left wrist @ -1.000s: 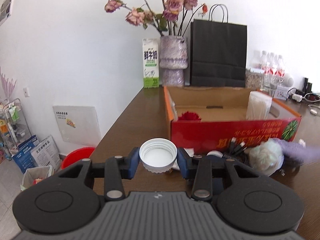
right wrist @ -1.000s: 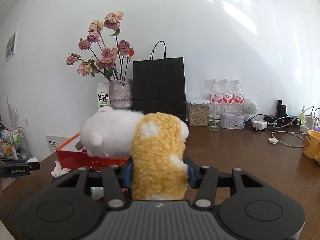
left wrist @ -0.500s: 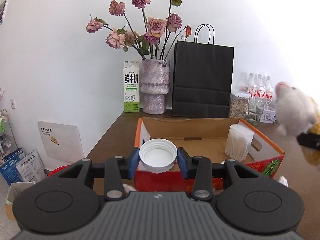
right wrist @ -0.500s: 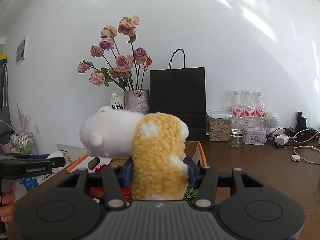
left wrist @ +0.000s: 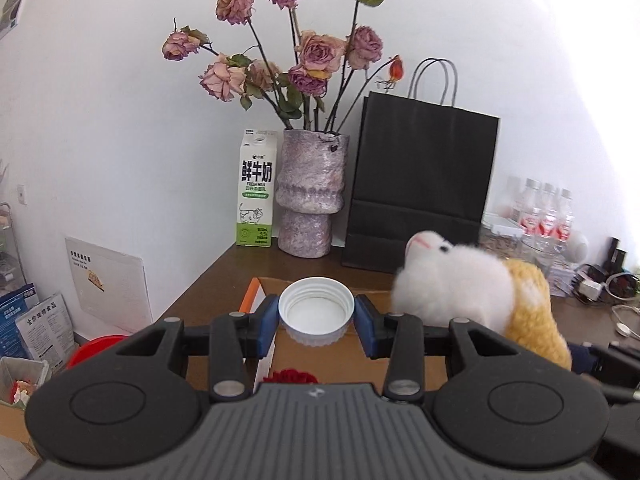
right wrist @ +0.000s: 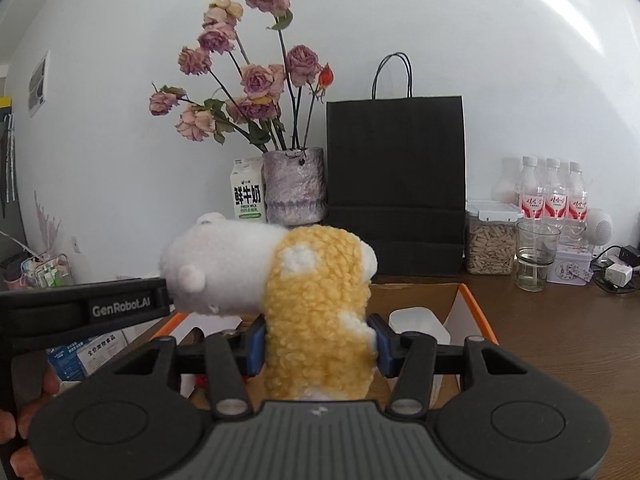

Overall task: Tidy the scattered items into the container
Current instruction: 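Carry the white cap with the left tool while the right carries the plush over the box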

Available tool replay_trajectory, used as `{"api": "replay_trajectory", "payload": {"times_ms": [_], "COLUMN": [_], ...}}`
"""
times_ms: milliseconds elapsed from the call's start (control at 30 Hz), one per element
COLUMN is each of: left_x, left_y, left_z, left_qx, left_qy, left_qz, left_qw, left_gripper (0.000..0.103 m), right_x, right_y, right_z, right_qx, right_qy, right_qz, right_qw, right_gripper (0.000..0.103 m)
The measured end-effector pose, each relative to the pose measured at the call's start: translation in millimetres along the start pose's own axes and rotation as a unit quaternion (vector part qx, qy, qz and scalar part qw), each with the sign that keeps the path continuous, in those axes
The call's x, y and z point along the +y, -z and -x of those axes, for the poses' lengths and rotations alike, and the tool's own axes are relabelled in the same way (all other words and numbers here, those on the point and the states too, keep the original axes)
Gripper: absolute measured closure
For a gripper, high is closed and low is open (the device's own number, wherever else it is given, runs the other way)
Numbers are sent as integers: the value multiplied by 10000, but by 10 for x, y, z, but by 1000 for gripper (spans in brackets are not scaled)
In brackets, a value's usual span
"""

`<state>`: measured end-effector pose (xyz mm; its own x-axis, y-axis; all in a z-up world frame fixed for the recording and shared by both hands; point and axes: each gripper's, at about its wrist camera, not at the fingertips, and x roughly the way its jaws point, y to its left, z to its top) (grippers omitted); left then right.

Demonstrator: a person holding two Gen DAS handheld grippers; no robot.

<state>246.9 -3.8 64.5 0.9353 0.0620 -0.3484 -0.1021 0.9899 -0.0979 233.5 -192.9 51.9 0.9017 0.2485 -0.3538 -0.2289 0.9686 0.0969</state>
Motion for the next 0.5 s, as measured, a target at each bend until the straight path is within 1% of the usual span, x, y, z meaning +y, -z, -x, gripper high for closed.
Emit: {"api": "replay_trajectory", "payload": {"times_ms": [100,167,233,333,433,500], "left_x": [-23,-4,47,75,84,72], "left_y": [85,175,235,304,351,375], "left_z": [-267,-415,-508,-572,-608,-617], "left_qx": [41,242,468,586,711,755], "left_qy": [-167,-208,-175,-337,-340,-346], "left_qz": [88,30,116,64,27,-10], "left_qw": [9998,9995,9987,9977,9969,9965], "left_gripper": [62,62,62,62,62,62], "right_x": [-36,-63,-87,-107,-140,-201], "right_y": [27,102,158,196,233,230], "right_z": [-320,-456,-539,-604,-649,-673], "right_qx": [338,572,729,837,889,910], "right_qy": [94,76,74,99,296,485], "right_qz": [-140,-144,-119,-142,-68,-128], "right_qw": [9993,9982,9972,9963,9956,9946], "right_gripper": [53,53,53,53,53,53]}}
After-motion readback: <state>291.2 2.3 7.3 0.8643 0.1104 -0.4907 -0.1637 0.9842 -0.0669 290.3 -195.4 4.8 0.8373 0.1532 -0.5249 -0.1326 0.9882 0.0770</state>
